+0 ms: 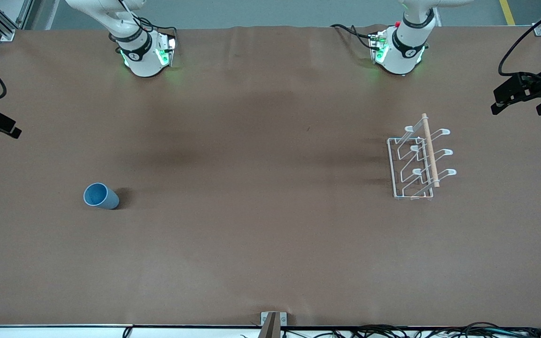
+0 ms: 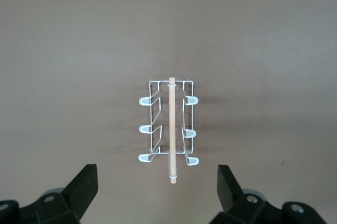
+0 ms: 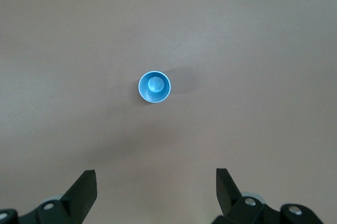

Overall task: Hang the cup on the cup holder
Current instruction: 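Reach the right gripper down to the light-blue cup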

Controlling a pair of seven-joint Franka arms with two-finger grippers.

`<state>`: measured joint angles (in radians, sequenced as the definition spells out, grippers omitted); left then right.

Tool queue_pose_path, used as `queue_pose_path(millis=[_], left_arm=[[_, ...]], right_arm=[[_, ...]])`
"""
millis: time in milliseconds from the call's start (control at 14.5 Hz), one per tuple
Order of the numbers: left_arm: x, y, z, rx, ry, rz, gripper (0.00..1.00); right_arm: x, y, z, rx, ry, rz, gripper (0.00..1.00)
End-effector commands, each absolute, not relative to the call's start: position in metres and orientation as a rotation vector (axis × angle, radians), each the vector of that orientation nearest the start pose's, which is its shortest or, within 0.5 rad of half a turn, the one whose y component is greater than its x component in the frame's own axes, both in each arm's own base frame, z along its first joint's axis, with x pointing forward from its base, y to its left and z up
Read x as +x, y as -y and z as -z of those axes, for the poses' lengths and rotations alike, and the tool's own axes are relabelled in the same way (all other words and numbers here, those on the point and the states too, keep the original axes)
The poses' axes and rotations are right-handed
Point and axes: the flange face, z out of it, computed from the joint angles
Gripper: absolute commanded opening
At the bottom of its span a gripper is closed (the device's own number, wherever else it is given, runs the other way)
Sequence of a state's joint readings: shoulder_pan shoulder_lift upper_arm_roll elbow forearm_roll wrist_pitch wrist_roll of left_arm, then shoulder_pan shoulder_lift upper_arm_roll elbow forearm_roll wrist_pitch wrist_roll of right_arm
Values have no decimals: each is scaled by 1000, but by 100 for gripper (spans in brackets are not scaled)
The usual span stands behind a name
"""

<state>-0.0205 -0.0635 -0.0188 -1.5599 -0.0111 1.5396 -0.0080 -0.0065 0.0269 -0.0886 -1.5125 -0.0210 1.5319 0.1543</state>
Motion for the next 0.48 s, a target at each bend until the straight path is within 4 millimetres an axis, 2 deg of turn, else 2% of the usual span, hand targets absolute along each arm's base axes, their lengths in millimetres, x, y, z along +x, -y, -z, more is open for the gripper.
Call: queue_pose_path(millis=[0,275,413], left_arm=[[526,23,-664,-3138,-41,82,100],[527,23,-665,-3138,-55,84,100],[527,23,-664,-3139,-58,82,100]], right_arm=[[552,51,-638,-3127,-316,-7,100],[552,52,-636,-3091,-305,-16,100],[553,48,-624,-3101,-283,-52,100]])
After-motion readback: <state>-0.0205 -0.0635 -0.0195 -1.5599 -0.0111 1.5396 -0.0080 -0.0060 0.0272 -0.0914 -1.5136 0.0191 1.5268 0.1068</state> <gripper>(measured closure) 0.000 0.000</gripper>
